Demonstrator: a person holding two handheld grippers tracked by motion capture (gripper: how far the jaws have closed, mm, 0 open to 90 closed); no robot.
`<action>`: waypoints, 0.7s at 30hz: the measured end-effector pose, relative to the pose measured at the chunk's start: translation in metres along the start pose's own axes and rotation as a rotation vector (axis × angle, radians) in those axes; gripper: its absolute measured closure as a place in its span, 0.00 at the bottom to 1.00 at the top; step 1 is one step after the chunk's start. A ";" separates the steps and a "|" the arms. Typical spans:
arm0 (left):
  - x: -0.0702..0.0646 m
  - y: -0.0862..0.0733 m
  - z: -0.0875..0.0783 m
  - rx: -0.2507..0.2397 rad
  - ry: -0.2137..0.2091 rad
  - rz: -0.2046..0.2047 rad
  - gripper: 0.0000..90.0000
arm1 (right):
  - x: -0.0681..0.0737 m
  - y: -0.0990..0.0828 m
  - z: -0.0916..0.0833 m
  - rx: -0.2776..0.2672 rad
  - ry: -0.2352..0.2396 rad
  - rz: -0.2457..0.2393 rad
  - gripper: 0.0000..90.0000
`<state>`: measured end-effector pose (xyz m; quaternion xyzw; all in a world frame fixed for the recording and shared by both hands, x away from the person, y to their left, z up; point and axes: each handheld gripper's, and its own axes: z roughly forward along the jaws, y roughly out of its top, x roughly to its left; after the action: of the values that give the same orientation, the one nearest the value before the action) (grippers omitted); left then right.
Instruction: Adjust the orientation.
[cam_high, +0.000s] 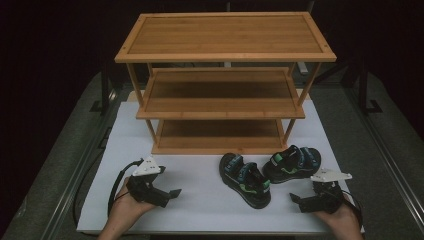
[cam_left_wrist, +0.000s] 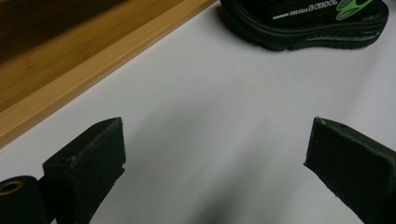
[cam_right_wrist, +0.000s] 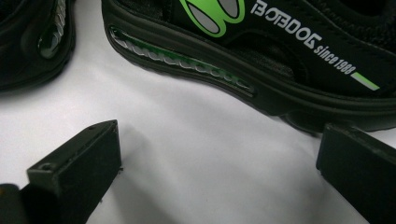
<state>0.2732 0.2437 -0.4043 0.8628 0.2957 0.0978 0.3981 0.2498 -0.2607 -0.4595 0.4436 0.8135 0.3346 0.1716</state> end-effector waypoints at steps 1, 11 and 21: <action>-0.001 0.002 0.001 0.003 -0.002 0.000 0.05 | 0.000 0.000 0.000 0.000 0.000 0.000 0.00; -0.008 0.022 0.011 -0.002 -0.036 0.010 0.05 | 0.000 0.000 0.000 0.000 0.000 0.000 0.00; -0.013 0.044 0.019 -0.017 -0.050 0.019 0.06 | 0.000 0.000 0.000 0.000 0.000 0.001 0.00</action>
<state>0.2893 0.2017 -0.3837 0.8644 0.2768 0.0826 0.4116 0.2498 -0.2608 -0.4595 0.4438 0.8134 0.3345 0.1715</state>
